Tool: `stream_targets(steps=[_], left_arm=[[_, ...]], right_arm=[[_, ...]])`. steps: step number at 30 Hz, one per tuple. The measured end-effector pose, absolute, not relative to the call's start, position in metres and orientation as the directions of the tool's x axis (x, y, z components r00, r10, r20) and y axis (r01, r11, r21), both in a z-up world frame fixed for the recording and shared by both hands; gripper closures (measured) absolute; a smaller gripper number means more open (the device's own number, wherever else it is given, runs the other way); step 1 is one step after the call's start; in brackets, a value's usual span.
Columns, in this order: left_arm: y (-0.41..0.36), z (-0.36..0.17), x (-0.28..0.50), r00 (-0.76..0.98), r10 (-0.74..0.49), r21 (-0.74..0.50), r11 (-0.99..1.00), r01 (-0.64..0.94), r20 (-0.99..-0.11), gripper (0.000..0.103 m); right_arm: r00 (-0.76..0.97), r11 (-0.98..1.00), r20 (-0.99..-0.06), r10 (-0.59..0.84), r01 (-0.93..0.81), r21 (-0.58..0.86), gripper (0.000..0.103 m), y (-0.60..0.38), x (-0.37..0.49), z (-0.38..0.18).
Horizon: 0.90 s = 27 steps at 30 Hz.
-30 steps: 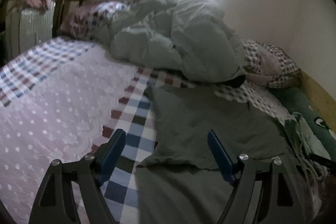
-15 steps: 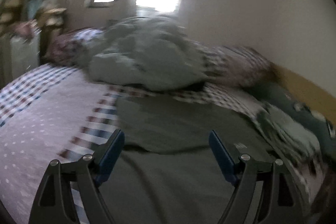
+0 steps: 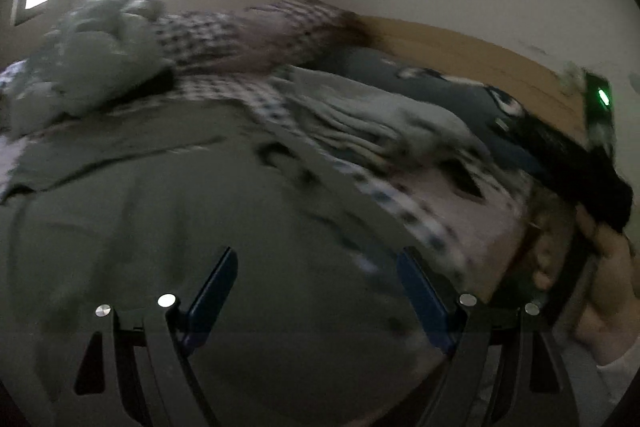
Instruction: Fold clothes
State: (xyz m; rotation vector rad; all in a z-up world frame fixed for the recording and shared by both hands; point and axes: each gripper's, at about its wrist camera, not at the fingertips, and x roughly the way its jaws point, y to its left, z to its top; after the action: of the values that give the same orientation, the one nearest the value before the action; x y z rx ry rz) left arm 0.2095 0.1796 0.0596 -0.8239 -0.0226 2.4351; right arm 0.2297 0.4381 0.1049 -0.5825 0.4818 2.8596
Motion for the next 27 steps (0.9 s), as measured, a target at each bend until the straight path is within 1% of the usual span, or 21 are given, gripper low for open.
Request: stream_targets(steps=[4, 8, 12, 16, 20, 23, 27], left_arm=[[0.215, 0.045, 0.235, -0.657, 0.513, -0.174, -0.842, -0.511, -0.552, 0.018], [0.226, 0.024, 0.236, -0.619, 0.534, -0.262, -0.838, -0.479, -0.576, 0.018], [0.233, 0.009, 0.232, -0.594, 0.552, -0.311, -0.829, -0.465, -0.585, 0.018], [0.235, 0.001, 0.226, -0.573, 0.583, -0.385, -0.812, -0.439, -0.577, 0.018], [0.241, -0.006, 0.225, -0.561, 0.598, -0.432, -0.801, -0.414, -0.572, 0.018], [0.245, -0.012, 0.225, -0.535, 0.634, -0.498, -0.772, -0.395, -0.558, 0.018], [0.251, -0.016, 0.228, -0.526, 0.651, -0.534, -0.756, -0.379, -0.548, 0.018]], right_arm=[[-0.905, -0.898, -0.414, 0.094, -0.256, 0.356, 0.011, 0.461, 0.236, 0.101], [-0.905, -0.883, -0.417, 0.083, -0.261, 0.39, 0.011, 0.474, 0.241, 0.097], [-0.909, -0.886, -0.411, 0.065, -0.243, 0.396, 0.011, 0.479, 0.244, 0.096], [-0.913, -0.888, -0.405, 0.051, -0.227, 0.4, 0.011, 0.484, 0.248, 0.096], [-0.912, -0.876, -0.408, 0.041, -0.23, 0.425, 0.011, 0.492, 0.249, 0.092], [-0.913, -0.865, -0.406, 0.037, -0.233, 0.445, 0.011, 0.497, 0.251, 0.09], [-0.914, -0.862, -0.404, 0.031, -0.228, 0.452, 0.011, 0.499, 0.253, 0.09]])
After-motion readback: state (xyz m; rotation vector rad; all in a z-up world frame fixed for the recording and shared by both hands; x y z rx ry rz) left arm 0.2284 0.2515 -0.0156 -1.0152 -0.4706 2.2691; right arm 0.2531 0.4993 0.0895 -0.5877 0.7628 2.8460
